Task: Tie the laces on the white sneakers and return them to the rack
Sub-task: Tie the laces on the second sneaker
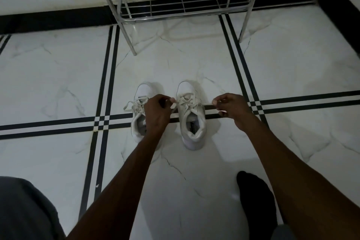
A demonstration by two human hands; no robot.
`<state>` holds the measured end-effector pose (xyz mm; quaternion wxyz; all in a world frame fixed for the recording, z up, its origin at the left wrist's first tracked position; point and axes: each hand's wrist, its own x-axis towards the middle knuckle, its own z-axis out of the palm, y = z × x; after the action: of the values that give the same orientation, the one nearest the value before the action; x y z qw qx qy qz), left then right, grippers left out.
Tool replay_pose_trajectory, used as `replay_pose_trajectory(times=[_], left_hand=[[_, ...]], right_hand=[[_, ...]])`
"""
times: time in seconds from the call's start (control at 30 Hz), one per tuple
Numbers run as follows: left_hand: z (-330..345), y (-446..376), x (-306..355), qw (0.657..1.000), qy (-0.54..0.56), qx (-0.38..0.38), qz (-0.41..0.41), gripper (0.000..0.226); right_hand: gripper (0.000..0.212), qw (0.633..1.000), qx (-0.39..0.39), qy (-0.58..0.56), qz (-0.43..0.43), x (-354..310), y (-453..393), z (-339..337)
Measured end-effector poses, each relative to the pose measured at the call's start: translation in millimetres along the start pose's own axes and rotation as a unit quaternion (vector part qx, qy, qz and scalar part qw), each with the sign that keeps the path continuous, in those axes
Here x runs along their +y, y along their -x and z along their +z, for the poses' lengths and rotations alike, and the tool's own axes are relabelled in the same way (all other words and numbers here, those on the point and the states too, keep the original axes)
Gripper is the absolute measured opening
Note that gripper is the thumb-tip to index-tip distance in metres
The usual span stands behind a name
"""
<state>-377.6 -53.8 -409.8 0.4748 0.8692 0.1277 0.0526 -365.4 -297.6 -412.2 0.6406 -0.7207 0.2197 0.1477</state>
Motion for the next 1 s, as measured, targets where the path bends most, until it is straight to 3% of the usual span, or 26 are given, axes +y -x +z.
replay_pose_trajectory(times=[0.17,0.3,0.5,0.83,0.9,1.0], left_hand=[[-7.4,-4.3,-6.9,0.998,-0.052,-0.020,0.013,0.025],[-15.5,-9.3,-7.8,0.992,-0.102,-0.027,0.064,0.026],[-22.4,-10.7,-15.6,0.967,-0.215,-0.080,0.113,0.015],[-15.8,-10.0,-17.3,0.918,-0.356,-0.091,0.150,0.010],[-14.9,-9.8,-19.8,0.924,-0.339,-0.087,0.155,0.013],[-12.8,-13.5,-19.5,0.951,-0.255,-0.070,0.158,0.015]], right_hand=[[0.014,0.980,0.001,0.166,-0.110,-2.4,-4.9,-12.7],[0.023,0.954,0.011,0.262,-0.145,-9.3,-11.5,-12.6],[0.020,0.929,0.049,0.308,-0.201,-7.0,-15.2,-16.2],[0.008,0.873,0.112,0.421,-0.218,15.4,-24.9,-3.2],[0.006,0.880,0.105,0.419,-0.198,13.9,-25.1,-4.0],[0.002,0.932,0.075,0.332,-0.128,5.7,-18.9,-8.2]])
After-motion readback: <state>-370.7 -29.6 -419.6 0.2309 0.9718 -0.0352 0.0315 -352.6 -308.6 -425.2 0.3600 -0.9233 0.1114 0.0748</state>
